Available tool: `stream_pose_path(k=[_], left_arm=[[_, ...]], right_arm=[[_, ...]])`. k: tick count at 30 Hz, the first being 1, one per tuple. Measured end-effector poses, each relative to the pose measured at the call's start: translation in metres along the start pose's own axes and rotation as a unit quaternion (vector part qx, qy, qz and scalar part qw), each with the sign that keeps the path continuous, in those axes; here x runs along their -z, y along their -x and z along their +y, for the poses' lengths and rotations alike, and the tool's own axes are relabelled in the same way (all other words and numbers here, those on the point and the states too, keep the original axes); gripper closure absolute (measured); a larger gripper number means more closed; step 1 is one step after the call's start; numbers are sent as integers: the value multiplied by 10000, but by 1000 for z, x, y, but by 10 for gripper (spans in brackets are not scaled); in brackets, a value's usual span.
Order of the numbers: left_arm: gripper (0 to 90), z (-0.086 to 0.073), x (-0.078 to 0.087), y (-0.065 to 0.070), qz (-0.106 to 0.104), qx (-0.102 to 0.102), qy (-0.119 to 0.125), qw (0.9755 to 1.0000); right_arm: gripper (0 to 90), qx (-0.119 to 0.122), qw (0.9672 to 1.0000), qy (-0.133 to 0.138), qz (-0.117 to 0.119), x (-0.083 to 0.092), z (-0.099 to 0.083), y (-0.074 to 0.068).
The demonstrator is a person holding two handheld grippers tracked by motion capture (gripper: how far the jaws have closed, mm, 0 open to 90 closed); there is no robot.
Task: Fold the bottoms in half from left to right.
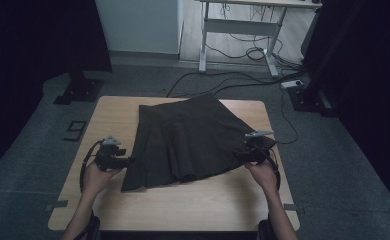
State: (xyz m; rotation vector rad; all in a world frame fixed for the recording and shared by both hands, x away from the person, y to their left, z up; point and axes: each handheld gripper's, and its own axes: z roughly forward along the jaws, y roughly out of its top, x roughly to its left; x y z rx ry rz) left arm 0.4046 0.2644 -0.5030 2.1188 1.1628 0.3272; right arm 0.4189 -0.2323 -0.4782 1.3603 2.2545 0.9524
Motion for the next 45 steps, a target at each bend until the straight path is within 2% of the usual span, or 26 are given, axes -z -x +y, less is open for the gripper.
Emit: stream_pose_path(k=[1,2,4,6,8,9,10,11,13,15,17,20,21,22,30,39,42,43,44,45], left_arm=[[450,2,-14,-1,58,25,-19,10000],[463,2,-14,-1,58,25,-19,10000],[481,3,-24,0,126,40,-92,9999],[526,2,-31,1,254,-55,-187,9995],[559,0,-37,3,314,-171,-340,9988],[579,-4,-38,5,367,-314,-301,9984],[596,-5,-38,5,349,-304,-253,9986],[609,-7,-37,5,338,-257,-210,9989],[669,-10,-36,6,337,-291,-158,9989],[716,-13,-34,8,299,-291,-127,9990],[738,-16,-32,13,258,-308,-138,9991],[744,-21,-27,24,220,-434,-198,9986],[744,-25,-23,33,191,-483,-245,9983],[743,-25,-23,33,191,-483,-245,9983],[725,-47,-6,64,39,-682,-350,9970],[711,-73,13,94,-145,-724,-326,9967],[702,-75,14,95,-234,-714,-309,9967],[686,-74,14,93,-335,-654,-312,9968],[657,-73,14,90,-434,-625,-314,9966],[593,-72,14,88,-445,-639,-331,9964]], right_arm=[[396,-1,9999,-63,132,-15,3,-6],[396,-1,9999,-63,132,-15,3,-6],[426,-37,9996,-157,243,-31,3,-11],[483,-8,9992,-272,305,-46,0,-17],[574,90,9988,-426,243,-58,-4,-22],[623,125,9985,-469,240,-61,-5,-24],[665,164,9983,-522,214,-66,-9,-26],[714,204,9987,-449,131,-66,-10,-27],[834,192,9989,-424,75,-65,-12,-27],[861,135,9989,-421,183,-63,-14,-25],[876,106,9990,-386,198,-61,-18,-24],[880,144,9991,-349,194,-54,-26,-26],[879,166,9990,-338,241,-48,-33,-27],[879,159,9989,-349,273,-45,-36,-27],[879,205,9983,-423,348,-23,-58,-30],[878,282,9977,-444,428,6,-89,-37],[877,214,9980,-385,460,9,-93,-36],[876,172,9981,-362,476,10,-94,-36],[874,154,9982,-339,481,9,-95,-35],[869,157,9980,-346,496,9,-94,-35]])
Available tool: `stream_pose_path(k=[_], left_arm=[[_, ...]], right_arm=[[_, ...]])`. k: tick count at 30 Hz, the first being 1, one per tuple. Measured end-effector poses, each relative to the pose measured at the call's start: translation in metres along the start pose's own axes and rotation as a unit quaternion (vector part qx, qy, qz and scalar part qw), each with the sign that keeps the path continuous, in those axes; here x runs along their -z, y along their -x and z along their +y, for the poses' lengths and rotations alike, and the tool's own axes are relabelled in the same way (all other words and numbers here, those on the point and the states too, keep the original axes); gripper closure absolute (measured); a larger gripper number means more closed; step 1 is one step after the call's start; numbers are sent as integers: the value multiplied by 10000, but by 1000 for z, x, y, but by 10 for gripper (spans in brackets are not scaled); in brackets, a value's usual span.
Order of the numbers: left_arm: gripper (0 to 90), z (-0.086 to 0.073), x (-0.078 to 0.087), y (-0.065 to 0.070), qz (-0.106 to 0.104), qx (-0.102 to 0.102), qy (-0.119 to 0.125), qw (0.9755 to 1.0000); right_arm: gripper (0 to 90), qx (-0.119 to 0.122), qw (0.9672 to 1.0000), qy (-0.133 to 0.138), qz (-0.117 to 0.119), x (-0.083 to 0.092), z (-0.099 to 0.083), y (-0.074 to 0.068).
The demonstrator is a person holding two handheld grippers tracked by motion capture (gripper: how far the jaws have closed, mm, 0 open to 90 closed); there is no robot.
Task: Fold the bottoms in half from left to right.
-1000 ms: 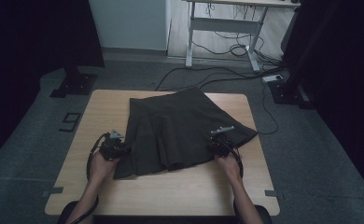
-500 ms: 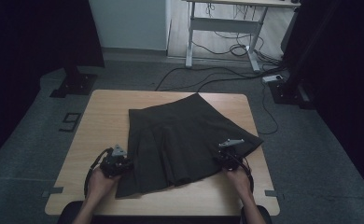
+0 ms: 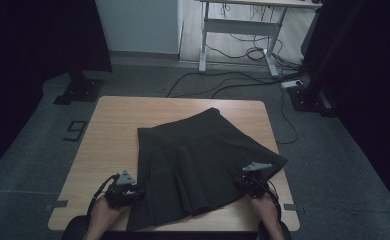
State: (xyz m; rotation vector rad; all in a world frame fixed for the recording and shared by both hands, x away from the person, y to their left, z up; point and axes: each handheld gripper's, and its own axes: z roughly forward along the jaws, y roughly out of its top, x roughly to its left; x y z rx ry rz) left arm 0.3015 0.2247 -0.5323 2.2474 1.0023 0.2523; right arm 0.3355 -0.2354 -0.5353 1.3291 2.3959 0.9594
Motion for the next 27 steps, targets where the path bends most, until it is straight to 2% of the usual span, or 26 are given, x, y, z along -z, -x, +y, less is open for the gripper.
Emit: stream_pose_path(k=[3,5,7,8,9,12,15,16,17,22,24,27], left_arm=[[465,5,3,-6,165,1,51,9999],[384,11,5,-14,233,72,150,9996],[313,19,7,-23,246,155,187,9994],[257,23,7,-28,277,166,172,9993],[257,27,7,-32,327,169,179,9992],[181,40,8,-45,406,201,251,9987],[157,52,6,-57,498,258,350,9978],[146,56,5,-61,517,263,361,9977],[146,59,3,-65,539,279,380,9974],[113,74,-6,-83,579,458,521,9959],[77,82,-14,-92,621,527,500,9954],[52,87,-20,-99,692,566,456,9950]], right_arm=[[860,-46,10000,33,38,0,-1,1],[842,-64,9999,74,53,0,-2,2],[800,-43,9999,86,99,0,-3,2],[737,16,9999,103,109,0,-3,0],[737,16,9999,103,109,0,-3,0],[611,195,9998,40,89,0,-2,-8],[566,235,9997,21,89,0,-1,-10],[493,202,9997,66,100,0,-1,-9],[493,202,9997,66,100,0,-1,-9],[387,107,9995,245,-196,4,-2,-3],[341,73,9994,261,-226,2,-4,0],[315,69,9994,257,-208,0,-5,0]])
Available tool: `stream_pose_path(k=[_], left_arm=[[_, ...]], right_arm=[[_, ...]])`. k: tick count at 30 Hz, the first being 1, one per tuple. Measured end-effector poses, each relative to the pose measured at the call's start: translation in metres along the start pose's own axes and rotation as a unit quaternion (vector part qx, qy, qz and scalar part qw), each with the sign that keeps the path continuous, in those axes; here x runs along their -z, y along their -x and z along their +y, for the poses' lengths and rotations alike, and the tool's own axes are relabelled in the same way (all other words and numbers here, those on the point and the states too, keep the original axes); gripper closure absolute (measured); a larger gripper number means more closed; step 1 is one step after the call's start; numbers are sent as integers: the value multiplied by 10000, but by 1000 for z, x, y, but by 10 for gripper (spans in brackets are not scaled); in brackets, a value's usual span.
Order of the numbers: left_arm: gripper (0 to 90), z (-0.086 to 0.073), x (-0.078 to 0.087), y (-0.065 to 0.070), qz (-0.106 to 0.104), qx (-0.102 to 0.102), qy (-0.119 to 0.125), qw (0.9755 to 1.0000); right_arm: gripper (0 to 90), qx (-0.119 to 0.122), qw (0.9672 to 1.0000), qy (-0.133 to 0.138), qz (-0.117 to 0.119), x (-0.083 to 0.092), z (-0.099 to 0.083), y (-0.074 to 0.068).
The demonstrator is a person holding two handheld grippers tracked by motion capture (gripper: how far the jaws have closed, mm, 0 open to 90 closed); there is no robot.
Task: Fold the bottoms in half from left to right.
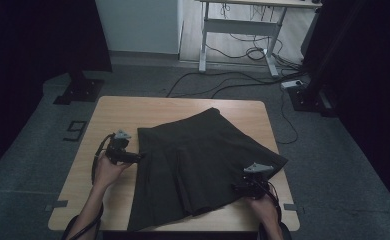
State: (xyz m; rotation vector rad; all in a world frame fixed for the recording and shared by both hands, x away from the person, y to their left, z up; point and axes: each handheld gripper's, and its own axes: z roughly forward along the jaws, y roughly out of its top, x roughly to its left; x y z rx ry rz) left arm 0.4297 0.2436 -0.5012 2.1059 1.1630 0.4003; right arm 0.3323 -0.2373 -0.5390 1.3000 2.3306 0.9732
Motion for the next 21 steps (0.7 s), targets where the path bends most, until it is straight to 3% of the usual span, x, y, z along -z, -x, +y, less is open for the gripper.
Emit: stream_pose_path(k=[9,15,21], left_arm=[[25,12,-32,-30,303,424,-23,9986],[23,15,-52,-34,429,474,-70,9979],[4,7,-67,-34,467,550,-160,9973]], right_arm=[[225,168,9998,63,-26,-4,-4,-5],[215,194,9998,71,-78,-4,-5,-7],[208,196,9998,56,-78,-4,-4,-7]])
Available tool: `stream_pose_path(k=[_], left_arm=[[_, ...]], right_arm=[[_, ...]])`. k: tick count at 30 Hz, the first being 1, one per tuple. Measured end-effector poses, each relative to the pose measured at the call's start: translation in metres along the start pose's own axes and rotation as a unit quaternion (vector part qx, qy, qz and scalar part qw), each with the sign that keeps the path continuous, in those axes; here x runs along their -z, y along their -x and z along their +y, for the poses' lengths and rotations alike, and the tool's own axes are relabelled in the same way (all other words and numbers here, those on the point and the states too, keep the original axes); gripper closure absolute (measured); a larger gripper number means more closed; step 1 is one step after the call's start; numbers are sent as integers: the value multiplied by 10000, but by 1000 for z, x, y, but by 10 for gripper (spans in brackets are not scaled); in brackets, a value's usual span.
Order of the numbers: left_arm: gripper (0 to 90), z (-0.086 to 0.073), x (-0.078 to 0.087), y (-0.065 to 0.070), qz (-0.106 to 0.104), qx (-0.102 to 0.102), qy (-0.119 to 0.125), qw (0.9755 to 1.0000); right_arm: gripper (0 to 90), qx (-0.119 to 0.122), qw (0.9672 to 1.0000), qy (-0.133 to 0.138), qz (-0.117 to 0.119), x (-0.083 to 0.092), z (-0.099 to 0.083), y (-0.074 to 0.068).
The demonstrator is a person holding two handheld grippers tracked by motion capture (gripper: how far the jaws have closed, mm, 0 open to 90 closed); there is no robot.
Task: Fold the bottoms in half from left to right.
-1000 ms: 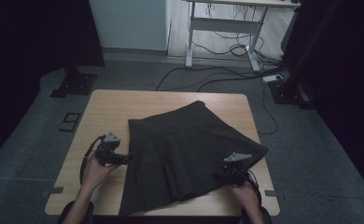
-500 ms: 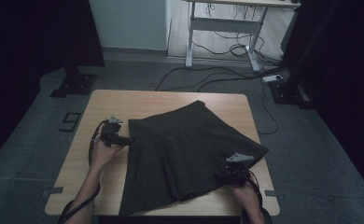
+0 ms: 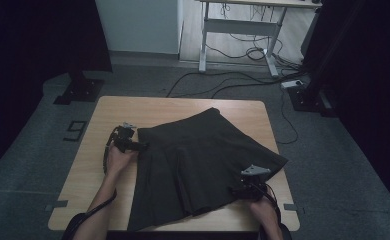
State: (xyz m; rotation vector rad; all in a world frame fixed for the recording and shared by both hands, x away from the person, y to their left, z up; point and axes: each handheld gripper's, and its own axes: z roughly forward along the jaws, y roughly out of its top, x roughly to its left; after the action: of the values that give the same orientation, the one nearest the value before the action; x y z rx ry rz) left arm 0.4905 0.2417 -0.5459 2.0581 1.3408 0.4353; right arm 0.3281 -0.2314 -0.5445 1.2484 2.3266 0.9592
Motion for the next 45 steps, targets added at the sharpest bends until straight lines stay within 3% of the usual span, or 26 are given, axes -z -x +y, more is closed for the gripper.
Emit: stream_pose_path(k=[4,7,15,17,18,24,26,31,33,34,36,42,43,45], left_arm=[[1,-2,-1,4,116,-248,-9,9996],[0,-2,-1,3,78,-232,-35,9997],[3,-2,-1,3,56,-237,-21,9997],[6,-2,0,3,50,-238,-10,9997],[16,-3,0,3,55,-238,4,9997],[17,-3,0,3,62,-240,-2,9997],[17,-3,0,3,63,-242,0,9997],[17,-3,0,3,64,-240,7,9997],[17,-3,0,3,64,-240,7,9997],[17,-3,0,3,64,-239,8,9997],[17,-3,0,3,64,-239,8,9997],[17,-3,0,3,64,-239,8,9997],[17,-3,0,3,64,-240,8,9997],[17,-3,0,3,64,-241,8,9997]], right_arm=[[163,-18,10000,-7,81,0,1,0],[137,-8,9999,-14,121,0,2,-1],[22,364,9991,-27,210,10,17,-13],[0,457,9985,70,278,12,22,-19],[0,512,9976,149,437,13,27,-26],[0,761,9940,210,760,12,41,-45],[0,947,9909,205,930,11,50,-58],[0,1133,9864,178,1173,6,60,-78],[0,1261,9835,151,1288,2,65,-89],[0,1362,9806,112,1408,-1,69,-99],[0,1409,9791,113,1461,-3,71,-104],[0,1722,9689,73,1775,-12,81,-133],[0,1851,9646,65,1875,-14,84,-142],[0,1891,9631,39,1915,-15,85,-147]])
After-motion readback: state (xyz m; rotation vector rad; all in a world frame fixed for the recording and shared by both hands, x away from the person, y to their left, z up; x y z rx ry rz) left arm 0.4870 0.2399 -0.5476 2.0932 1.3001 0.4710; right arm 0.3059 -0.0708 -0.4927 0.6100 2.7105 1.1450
